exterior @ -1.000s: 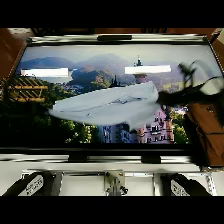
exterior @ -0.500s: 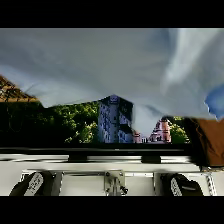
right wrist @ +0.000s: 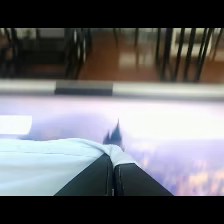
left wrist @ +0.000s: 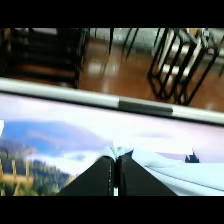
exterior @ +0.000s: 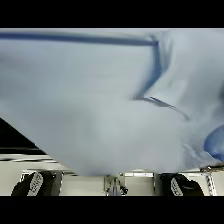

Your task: Fold the shirts.

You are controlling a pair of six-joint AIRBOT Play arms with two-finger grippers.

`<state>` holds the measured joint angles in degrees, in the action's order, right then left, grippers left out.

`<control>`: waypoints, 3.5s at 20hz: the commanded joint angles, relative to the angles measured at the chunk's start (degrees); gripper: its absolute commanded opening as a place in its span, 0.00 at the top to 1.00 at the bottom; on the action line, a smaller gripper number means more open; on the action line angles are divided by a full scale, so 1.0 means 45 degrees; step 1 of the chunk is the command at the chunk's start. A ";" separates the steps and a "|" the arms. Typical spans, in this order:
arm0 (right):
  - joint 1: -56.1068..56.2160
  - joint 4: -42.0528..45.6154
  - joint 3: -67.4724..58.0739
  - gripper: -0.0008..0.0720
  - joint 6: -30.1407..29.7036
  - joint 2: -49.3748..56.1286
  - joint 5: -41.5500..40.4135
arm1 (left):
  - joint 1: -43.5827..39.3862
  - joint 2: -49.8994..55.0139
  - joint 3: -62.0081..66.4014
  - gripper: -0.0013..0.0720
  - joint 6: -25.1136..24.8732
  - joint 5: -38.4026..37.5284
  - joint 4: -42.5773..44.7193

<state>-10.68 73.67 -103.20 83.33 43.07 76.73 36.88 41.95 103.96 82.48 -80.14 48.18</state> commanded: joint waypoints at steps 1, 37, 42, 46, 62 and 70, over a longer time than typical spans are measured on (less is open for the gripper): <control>0.0044 -0.0505 0.0641 0.89 0.0126 0.2268 0.2535 | -0.0578 0.0083 -0.2730 0.94 -0.0903 -0.0680 0.0112; 0.3283 0.1637 0.4915 0.90 0.2385 1.2133 -0.0039 | -0.4075 1.0773 -0.8442 0.94 -0.1841 0.0622 0.4546; 0.3283 0.2803 0.4915 0.90 0.2385 1.2138 0.0058 | -0.3968 1.0856 -0.7747 0.94 -0.2084 0.1141 0.4541; 0.3288 0.1438 0.4920 0.85 0.2385 1.2138 0.0219 | -0.3997 1.1210 -0.7723 0.94 -0.1681 0.0962 0.4541; -0.1059 0.2268 0.8247 0.29 0.0311 0.5974 0.4444 | -0.0374 0.6159 -1.4698 0.24 -0.3215 -0.1107 0.4959; -0.1477 0.1156 0.9092 0.29 0.0447 0.5328 0.3371 | 0.1132 0.6139 -1.6606 0.11 -0.4449 0.1307 0.2982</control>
<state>-16.80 81.45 -63.11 84.75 67.79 93.69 40.82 69.89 32.82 64.73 -80.25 65.41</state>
